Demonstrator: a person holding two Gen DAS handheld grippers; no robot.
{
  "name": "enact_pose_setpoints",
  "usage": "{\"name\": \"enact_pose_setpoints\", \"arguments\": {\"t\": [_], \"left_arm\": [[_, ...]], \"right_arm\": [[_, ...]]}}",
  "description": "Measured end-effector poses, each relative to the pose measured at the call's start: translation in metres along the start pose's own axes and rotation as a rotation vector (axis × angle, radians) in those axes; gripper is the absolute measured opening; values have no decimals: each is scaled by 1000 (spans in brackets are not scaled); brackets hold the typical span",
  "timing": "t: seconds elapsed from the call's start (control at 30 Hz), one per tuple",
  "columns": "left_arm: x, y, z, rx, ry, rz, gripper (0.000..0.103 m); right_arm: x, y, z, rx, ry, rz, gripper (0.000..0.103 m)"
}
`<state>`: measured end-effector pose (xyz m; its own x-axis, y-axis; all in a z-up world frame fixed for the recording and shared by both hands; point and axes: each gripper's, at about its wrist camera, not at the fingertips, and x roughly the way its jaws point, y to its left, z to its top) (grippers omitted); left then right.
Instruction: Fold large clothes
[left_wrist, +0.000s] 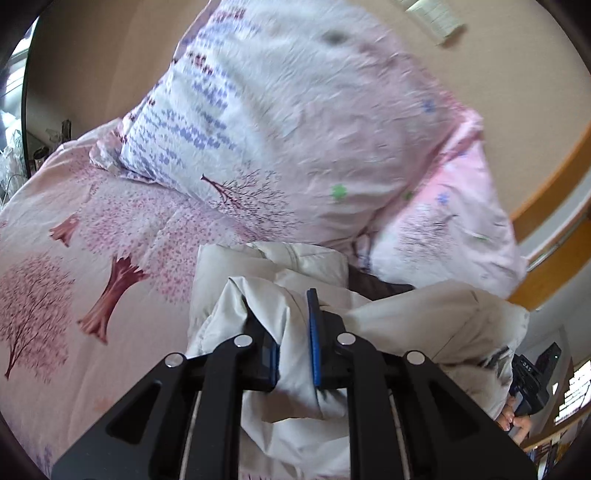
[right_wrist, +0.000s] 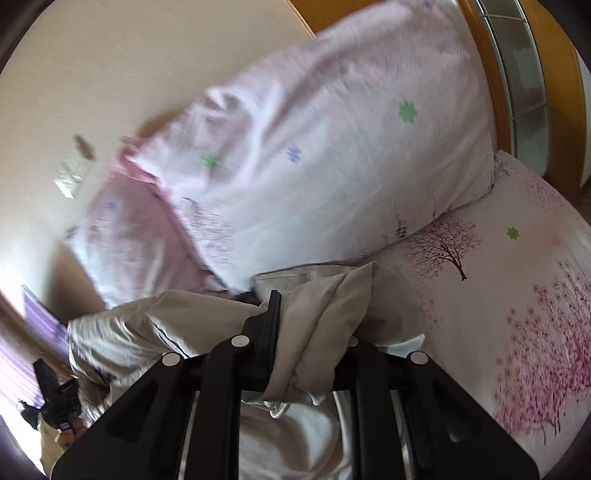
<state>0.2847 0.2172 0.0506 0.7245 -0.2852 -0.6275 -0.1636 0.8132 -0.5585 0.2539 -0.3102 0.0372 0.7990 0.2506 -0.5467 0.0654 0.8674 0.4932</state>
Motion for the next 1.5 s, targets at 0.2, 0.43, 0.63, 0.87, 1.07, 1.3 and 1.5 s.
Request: {"name": "enact_pose_setpoints", "arguments": {"t": [0.2,0.43,0.63,0.87,1.07,1.3,1.5], "left_arm": [[42,0,18,-5,47,63,13],[63,5,25,-23,77,81,14],[79,12,32,-65,101,78,17],[81,23,34,-148,112,-7,41],[45,16,34,-93,11,-64,77],[-10,-14,14,128,-123,-53,86],[10,-66,-41,371,-17,0,86]], "right_arm": [[50,-1,4,-29,93,-149,16],[85,-10,8,1,184,-194,16],[110,-20,12,82,254,-219,16],[108,-46,21,236,277,-81,31],[75,-53,26,208,184,33,47],[39,-37,26,111,29,37,78],[19,9,9,-119,-55,1,58]]}}
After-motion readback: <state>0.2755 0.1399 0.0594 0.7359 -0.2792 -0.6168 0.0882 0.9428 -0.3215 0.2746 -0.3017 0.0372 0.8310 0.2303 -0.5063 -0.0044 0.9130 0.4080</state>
